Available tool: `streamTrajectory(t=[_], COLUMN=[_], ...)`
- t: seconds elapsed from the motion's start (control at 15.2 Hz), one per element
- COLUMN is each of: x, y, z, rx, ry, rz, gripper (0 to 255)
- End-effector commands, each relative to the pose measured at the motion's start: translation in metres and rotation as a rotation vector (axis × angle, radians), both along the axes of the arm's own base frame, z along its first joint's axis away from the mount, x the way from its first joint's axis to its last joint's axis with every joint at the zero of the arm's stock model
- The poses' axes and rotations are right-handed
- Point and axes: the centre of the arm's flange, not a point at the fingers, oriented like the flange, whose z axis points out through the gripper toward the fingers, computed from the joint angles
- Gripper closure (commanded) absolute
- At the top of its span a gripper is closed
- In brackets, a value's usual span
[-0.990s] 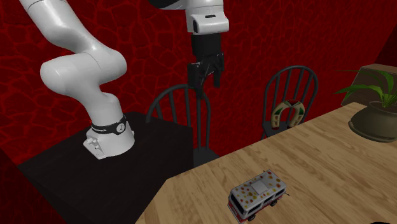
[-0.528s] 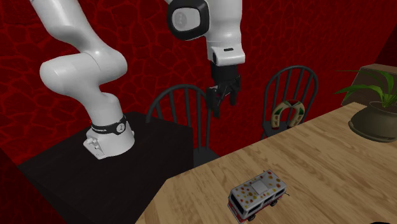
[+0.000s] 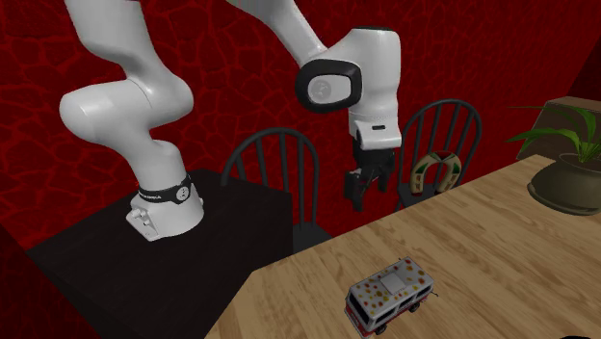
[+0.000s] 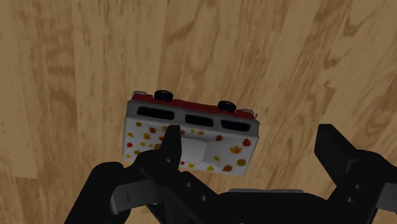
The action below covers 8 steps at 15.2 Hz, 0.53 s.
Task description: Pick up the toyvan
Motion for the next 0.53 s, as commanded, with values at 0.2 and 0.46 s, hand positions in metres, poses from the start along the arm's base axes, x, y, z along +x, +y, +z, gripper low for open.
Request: streamTrajectory(t=[0.2, 0.46], x=[0.039, 0.073], y=[0.01, 0.016], z=[-0.052, -0.091], rx=[-0.001, -0.003], ry=[-0.015, -0.027], rz=[-0.085, -0.152], gripper=[0, 0])
